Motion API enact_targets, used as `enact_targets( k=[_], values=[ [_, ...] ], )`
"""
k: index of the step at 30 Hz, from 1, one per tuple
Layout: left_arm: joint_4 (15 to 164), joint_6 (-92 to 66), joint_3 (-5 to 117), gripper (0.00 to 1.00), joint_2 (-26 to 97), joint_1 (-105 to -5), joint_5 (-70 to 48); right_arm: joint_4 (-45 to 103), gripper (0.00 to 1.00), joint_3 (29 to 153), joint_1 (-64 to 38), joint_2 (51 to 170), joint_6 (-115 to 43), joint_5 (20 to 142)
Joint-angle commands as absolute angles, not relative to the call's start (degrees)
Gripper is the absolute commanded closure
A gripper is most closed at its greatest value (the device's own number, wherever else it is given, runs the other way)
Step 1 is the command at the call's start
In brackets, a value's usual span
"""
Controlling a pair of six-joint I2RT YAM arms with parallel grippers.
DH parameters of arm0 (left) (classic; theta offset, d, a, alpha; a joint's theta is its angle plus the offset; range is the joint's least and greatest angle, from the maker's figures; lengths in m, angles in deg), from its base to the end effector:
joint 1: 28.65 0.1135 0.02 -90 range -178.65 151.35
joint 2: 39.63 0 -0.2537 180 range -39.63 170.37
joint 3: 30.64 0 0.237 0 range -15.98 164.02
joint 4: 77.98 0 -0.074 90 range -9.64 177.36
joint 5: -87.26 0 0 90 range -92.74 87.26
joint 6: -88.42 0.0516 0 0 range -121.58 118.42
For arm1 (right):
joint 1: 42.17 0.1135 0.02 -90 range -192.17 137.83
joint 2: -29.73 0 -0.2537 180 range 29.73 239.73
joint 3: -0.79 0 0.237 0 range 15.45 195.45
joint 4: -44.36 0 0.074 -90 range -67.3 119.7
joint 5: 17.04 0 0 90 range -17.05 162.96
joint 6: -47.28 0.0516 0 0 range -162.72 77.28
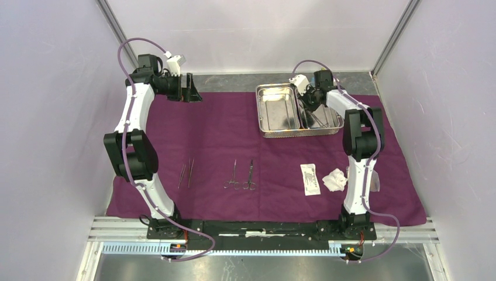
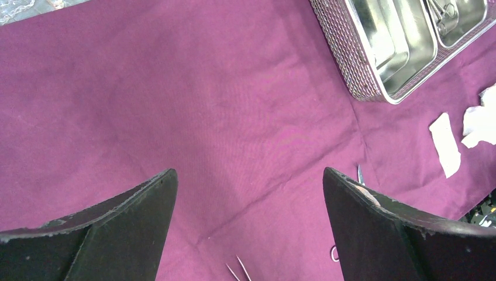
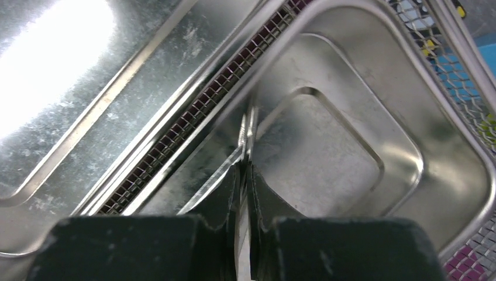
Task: Open and lay out the surgical kit
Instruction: Pick up the medical item from the container.
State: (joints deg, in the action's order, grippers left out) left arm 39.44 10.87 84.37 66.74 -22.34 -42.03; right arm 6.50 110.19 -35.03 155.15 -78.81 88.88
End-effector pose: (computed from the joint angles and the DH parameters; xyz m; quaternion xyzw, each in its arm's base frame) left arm 0.3941 0.0107 0.3004 0.1519 0.8887 -0.2679 0.3397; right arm 0.4623 0.0722 0.1550 -0.3868 0.8595 0.0507 0.3302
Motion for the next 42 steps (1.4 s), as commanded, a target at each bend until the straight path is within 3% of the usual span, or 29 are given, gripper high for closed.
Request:
enact_targets(
  k=[1, 19, 26, 35, 42],
  values=[
    [39.4, 10.3, 86.0, 0.0, 66.6, -22.1, -42.9, 8.0, 0.98, 109.3, -35.1, 152.2, -78.2, 86.8],
    [49.5, 6.9, 81.7, 0.0, 64.2, -22.1, -53.1, 9.2, 1.0, 103.4, -36.9, 138.8, -72.9, 88.5],
    [53.5, -1.0, 84.0, 0.0, 65.0, -23.0, -62.7, 9.4, 1.0, 101.8, -35.9, 130.6, -67.7, 98.1],
    [80.4, -27.0, 73.8, 0.0, 57.9, -34.0, -52.7, 18.2, 1.0, 96.4, -26.4, 120.3, -60.0, 92.3],
    [81.4, -34.0, 76.6, 0.04, 58.1, -44.9, -41.3, 19.0, 1.0, 97.5, -20.3, 119.1, -56.1, 86.9]
  ],
)
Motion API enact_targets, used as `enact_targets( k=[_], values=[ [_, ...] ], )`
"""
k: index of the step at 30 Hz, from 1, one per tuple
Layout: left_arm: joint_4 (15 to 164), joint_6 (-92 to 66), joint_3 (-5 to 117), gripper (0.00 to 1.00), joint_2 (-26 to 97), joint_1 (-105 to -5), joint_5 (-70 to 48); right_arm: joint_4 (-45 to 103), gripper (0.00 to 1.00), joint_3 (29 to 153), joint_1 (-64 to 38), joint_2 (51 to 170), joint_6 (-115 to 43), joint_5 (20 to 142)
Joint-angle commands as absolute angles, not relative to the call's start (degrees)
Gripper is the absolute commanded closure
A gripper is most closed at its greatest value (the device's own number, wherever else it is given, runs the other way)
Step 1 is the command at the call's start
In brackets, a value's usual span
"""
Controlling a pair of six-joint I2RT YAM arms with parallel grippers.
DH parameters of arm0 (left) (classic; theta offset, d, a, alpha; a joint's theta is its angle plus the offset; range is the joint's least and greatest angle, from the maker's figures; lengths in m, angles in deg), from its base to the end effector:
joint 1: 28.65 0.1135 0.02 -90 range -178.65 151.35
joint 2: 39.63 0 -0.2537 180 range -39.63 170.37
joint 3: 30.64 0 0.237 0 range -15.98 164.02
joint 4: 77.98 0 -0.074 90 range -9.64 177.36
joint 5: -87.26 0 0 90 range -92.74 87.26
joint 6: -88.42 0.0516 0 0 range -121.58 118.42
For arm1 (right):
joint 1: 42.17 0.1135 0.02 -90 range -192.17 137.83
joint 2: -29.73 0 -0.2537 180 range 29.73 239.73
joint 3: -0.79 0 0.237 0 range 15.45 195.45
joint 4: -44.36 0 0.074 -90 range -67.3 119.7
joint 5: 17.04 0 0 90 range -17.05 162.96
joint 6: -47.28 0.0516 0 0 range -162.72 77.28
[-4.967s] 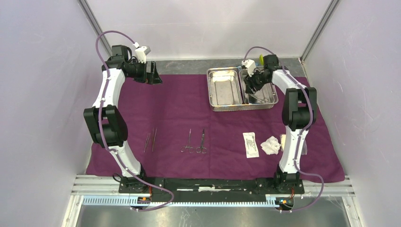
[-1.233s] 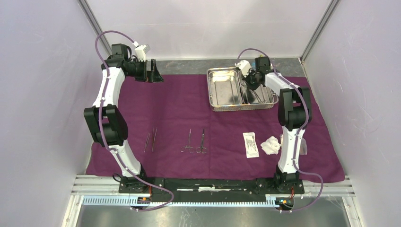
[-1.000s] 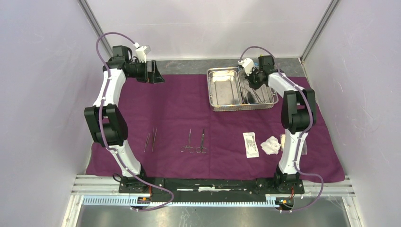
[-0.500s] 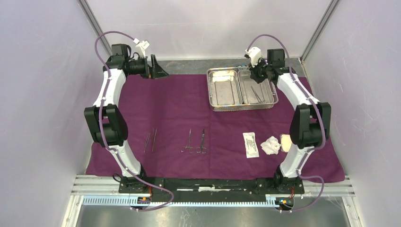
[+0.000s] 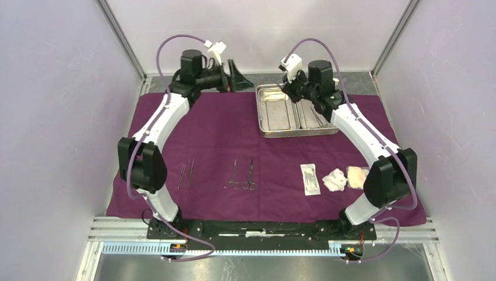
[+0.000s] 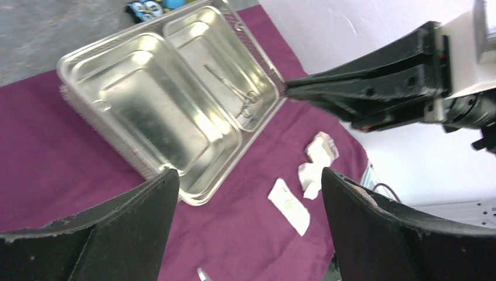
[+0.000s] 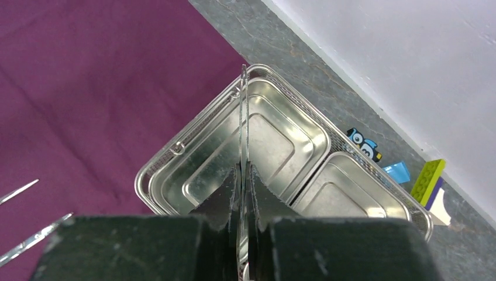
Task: Open and lay out the surgical kit
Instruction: Pick up the medical item from the container.
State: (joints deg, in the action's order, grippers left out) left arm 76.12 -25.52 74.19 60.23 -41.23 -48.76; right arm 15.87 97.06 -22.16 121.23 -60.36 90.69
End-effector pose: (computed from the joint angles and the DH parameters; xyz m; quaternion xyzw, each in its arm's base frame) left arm 0.3844 -0.1238 0.3448 0.1455 0.7764 -0.4693 0.3946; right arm 0.3475 0.1433 0.3373 -0.3467 0.7559 0.1402 0.5374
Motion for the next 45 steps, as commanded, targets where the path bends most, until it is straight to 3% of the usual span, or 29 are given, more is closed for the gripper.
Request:
enact_targets(
  k=[1, 16, 21, 27, 45],
  values=[
    [81.5, -36.2, 76.9, 0.05, 58.7, -45.7, -40.3, 19.7, 1.0, 96.6, -19.6, 118.6, -55.5, 86.7],
    [90.5, -50.6, 73.6, 0.19, 66.3, -51.7, -39.4, 22.2, 1.0, 92.8, -14.7, 116.5, -51.1, 84.2],
    [90.9, -51.8, 73.0, 0.28, 67.1, -52.8, -38.6, 23.3, 1.0, 90.7, -14.6, 115.7, -50.9, 83.3],
    [93.4, -54.5, 72.8, 0.46, 68.7, -53.6, -39.6, 23.5, 1.0, 90.2, -14.4, 115.6, -50.6, 83.5],
    [97.8, -57.8, 72.3, 0.72, 70.9, -54.0, -41.7, 24.0, 1.0, 89.3, -14.1, 116.0, -50.6, 83.5]
  ],
)
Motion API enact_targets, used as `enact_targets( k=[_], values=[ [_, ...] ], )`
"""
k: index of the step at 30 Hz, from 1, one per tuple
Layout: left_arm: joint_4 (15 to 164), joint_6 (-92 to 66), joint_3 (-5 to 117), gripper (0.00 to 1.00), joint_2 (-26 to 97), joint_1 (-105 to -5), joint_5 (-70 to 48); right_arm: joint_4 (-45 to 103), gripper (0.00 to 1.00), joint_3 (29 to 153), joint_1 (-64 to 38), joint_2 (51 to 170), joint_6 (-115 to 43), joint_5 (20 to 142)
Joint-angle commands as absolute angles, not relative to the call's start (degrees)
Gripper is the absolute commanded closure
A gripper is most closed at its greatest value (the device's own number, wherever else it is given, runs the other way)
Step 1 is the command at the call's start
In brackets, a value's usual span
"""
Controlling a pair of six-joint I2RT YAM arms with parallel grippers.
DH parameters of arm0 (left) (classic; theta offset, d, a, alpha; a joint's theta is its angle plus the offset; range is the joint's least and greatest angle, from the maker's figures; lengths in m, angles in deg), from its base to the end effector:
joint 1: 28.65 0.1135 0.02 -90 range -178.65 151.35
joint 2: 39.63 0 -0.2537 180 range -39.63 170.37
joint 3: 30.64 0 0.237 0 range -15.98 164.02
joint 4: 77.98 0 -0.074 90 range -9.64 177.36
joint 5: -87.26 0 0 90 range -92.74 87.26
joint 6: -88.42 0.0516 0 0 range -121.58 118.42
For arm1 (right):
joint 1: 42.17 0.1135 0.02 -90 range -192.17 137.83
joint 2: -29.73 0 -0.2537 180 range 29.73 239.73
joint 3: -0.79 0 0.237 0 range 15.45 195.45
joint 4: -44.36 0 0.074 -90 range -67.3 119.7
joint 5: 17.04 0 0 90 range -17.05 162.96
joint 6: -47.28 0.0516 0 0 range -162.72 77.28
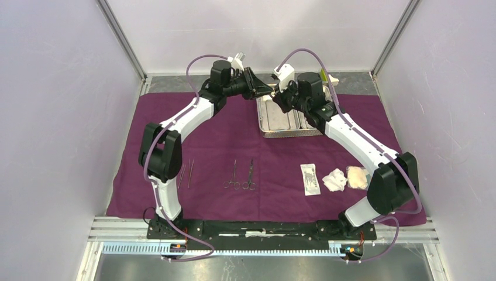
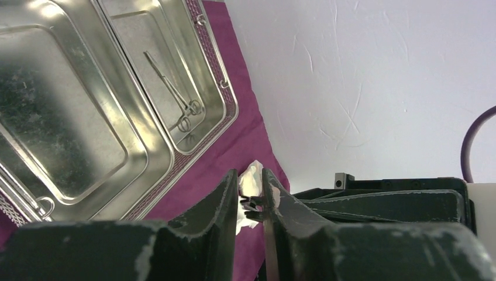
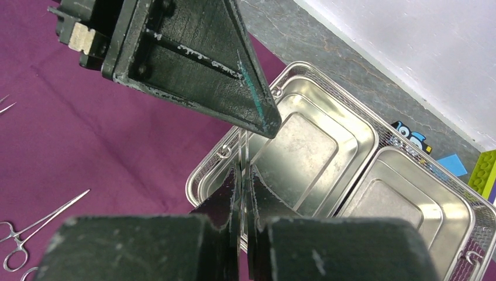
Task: Open and lay out the surgical kit
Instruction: Pick up the medical item from the container.
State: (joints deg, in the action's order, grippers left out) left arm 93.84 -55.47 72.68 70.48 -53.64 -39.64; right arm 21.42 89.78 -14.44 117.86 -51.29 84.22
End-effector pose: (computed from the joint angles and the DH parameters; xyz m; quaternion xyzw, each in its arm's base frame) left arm 0.3983 -0.2198 0.2939 -0.0011 0.7767 -0.5608 0.2867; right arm 0.3177 0.1784 0.3238 -0.3092 0.7673 0.1728 0.5346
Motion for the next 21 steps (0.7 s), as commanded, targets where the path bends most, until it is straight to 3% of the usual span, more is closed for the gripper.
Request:
enact_targets(
  k=[1, 12, 14, 18, 21],
  values=[
    [98.1, -57.9, 72.0, 0.74, 70.9, -54.0, -41.8, 24.1, 1.0, 89.2, -14.0, 116.0, -50.6, 83.4],
    [98.5, -56.7, 71.3, 0.92, 69.9, -54.0, -42.0, 24.8, 0.97, 88.3, -13.6, 115.8, -50.6, 85.4],
    [98.0, -54.3, 71.6, 0.97, 69.5, -53.8, -42.9, 25.3, 0.86, 87.5, -13.6, 115.1, -50.8, 87.3],
    [96.5, -45.3, 71.9, 0.98, 67.8, -52.8, -47.2, 25.6, 0.54, 85.3, -13.6, 112.5, -52.8, 90.4],
    [94.4, -35.0, 72.4, 0.98, 65.8, -51.7, -52.7, 26.0, 0.37, 83.0, -13.6, 110.1, -55.2, 94.5]
  ],
)
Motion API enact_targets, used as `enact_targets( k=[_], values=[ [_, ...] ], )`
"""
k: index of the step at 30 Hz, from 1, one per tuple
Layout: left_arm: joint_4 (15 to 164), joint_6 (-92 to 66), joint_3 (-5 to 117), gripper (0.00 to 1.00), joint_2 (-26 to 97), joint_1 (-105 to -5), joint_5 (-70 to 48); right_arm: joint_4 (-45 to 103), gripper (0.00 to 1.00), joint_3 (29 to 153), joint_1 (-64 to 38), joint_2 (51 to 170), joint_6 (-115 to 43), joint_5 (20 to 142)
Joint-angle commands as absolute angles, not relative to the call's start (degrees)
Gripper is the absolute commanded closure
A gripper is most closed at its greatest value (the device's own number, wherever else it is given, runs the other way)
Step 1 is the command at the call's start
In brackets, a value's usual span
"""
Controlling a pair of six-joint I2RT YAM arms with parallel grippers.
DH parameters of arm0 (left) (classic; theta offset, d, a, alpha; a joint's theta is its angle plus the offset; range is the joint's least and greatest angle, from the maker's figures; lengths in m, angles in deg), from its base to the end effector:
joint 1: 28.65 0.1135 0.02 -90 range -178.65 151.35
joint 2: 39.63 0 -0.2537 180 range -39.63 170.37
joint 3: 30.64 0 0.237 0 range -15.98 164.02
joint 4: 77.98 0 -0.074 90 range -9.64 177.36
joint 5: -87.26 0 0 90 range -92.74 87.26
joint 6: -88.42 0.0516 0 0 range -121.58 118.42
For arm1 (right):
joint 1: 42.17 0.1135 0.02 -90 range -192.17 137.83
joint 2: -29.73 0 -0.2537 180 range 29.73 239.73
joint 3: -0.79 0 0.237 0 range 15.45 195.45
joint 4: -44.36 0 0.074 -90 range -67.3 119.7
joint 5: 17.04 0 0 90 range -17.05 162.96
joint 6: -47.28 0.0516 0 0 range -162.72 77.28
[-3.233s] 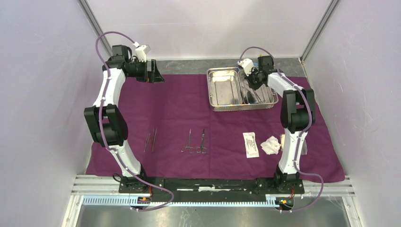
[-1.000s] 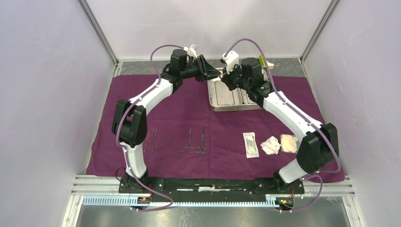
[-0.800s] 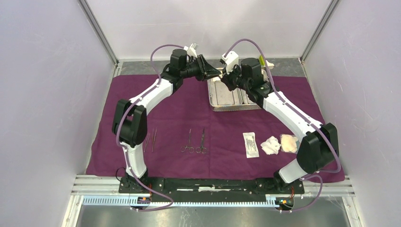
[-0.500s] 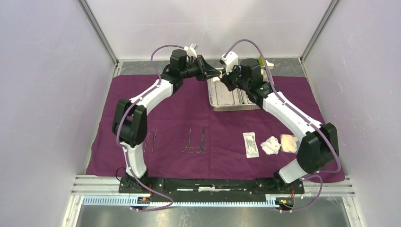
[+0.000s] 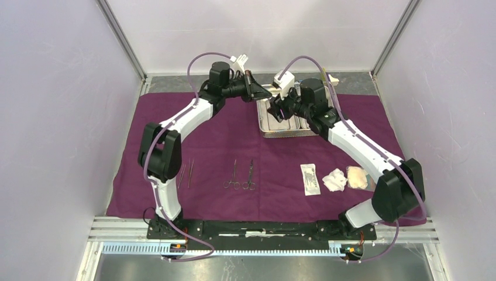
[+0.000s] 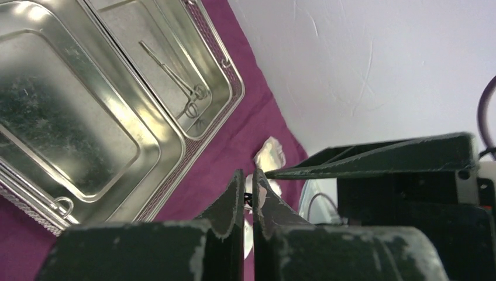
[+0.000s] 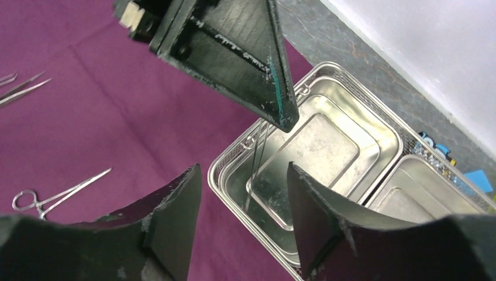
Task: Open and lay out the surgical kit
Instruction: Pick up the medical item from the container.
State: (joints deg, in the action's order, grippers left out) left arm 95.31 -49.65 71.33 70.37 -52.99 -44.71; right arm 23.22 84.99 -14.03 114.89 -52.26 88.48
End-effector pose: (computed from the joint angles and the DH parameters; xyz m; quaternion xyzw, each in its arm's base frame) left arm 0.3959 -0.2170 0.2902 0.0620 0.7686 -0.5656 0.2925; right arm 0.3023 0.1773 0.3158 -0.3368 0.7535 0.2000 0.5280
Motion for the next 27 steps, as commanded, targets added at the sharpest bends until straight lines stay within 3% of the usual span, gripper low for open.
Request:
enact_targets(
  k=[1, 5, 11, 19, 27],
  values=[
    [92.7, -31.5, 72.9, 0.98, 65.3, -51.4, -54.7, 26.4, 0.33, 82.1, -13.7, 109.1, -55.7, 95.5],
    [85.7, -17.5, 73.4, 0.98, 62.0, -50.6, -63.6, 29.2, 0.22, 77.6, -13.9, 105.6, -56.3, 100.0],
    [90.6, -15.2, 67.9, 0.98, 56.6, -50.2, -72.5, 33.0, 0.15, 74.3, -14.3, 104.9, -55.3, 111.8],
    [97.2, -15.8, 61.3, 0.97, 51.7, -50.5, -77.5, 37.1, 0.17, 73.5, -14.4, 105.9, -51.8, 121.7],
    [97.2, -13.0, 59.0, 0.97, 49.1, -50.8, -77.1, 41.4, 0.3, 72.7, -14.4, 107.0, -47.3, 126.9]
  ],
)
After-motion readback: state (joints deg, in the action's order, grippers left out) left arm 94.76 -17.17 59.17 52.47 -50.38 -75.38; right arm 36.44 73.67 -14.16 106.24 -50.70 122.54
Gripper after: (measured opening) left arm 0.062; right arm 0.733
